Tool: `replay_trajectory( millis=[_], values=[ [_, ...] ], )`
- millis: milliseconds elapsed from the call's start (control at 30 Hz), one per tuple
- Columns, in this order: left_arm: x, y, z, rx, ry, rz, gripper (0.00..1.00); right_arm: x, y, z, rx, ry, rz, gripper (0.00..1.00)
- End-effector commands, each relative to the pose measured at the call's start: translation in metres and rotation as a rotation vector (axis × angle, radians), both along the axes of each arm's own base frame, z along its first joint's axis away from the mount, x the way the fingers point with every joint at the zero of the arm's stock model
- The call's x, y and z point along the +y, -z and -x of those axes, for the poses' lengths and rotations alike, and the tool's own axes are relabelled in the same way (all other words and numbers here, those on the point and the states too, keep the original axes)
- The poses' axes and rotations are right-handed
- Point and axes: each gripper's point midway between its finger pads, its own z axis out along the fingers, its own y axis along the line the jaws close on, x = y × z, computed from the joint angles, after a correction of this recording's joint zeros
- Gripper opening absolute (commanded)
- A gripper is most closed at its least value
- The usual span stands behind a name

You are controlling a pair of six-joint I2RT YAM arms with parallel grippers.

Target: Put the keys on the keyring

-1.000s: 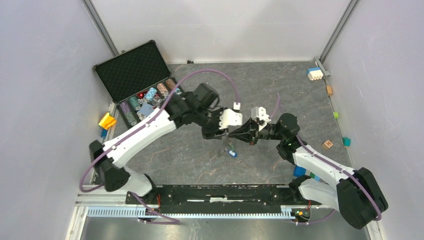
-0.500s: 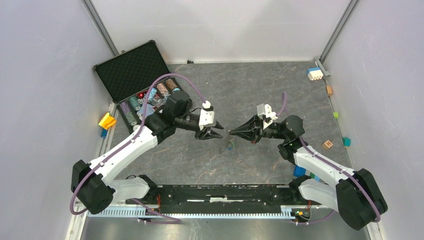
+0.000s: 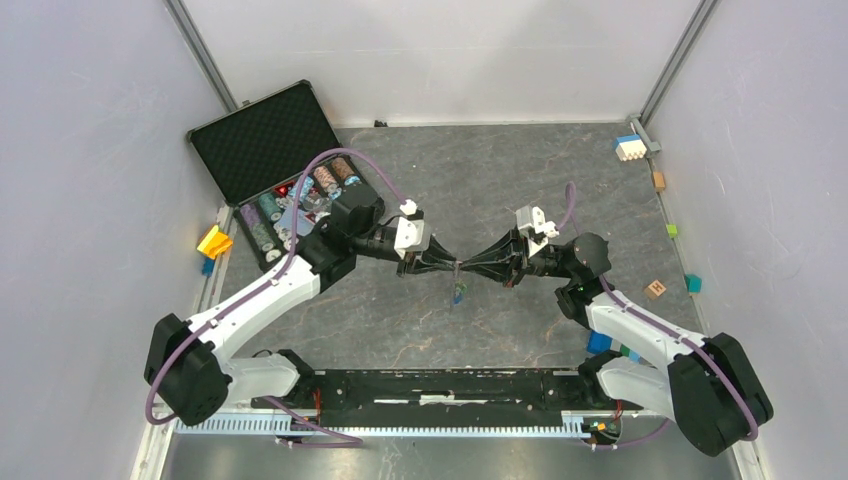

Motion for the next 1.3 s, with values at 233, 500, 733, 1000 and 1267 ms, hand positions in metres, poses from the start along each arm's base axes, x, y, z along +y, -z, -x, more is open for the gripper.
replay_trajectory(
  millis=[233,500,733,1000,1267],
  values=[
    [-0.007,-0.008,0.003,0.016,0.041,0.070,0.15,-0.002,-0.008,-0.001,-0.036,0.001,-0.031,0.00],
    [-0.009,-0.008,0.002,0.043,0.034,0.067,0.02,-0.002,-0.003,-0.005,-0.040,0.021,-0.019,0.01],
    [0.010,0.010,-0.011,-0.030,-0.098,-0.218,0.02,-0.006,0.011,-0.023,-0.161,0.099,0.123,0.43],
    [0.028,0.013,-0.012,-0.031,-0.182,-0.575,0.02,-0.007,0.008,-0.024,-0.214,0.105,0.140,0.48],
    [0.018,0.018,-0.001,0.007,-0.170,-0.699,0.02,-0.004,0.008,-0.017,-0.192,0.069,0.116,0.45]
  ],
)
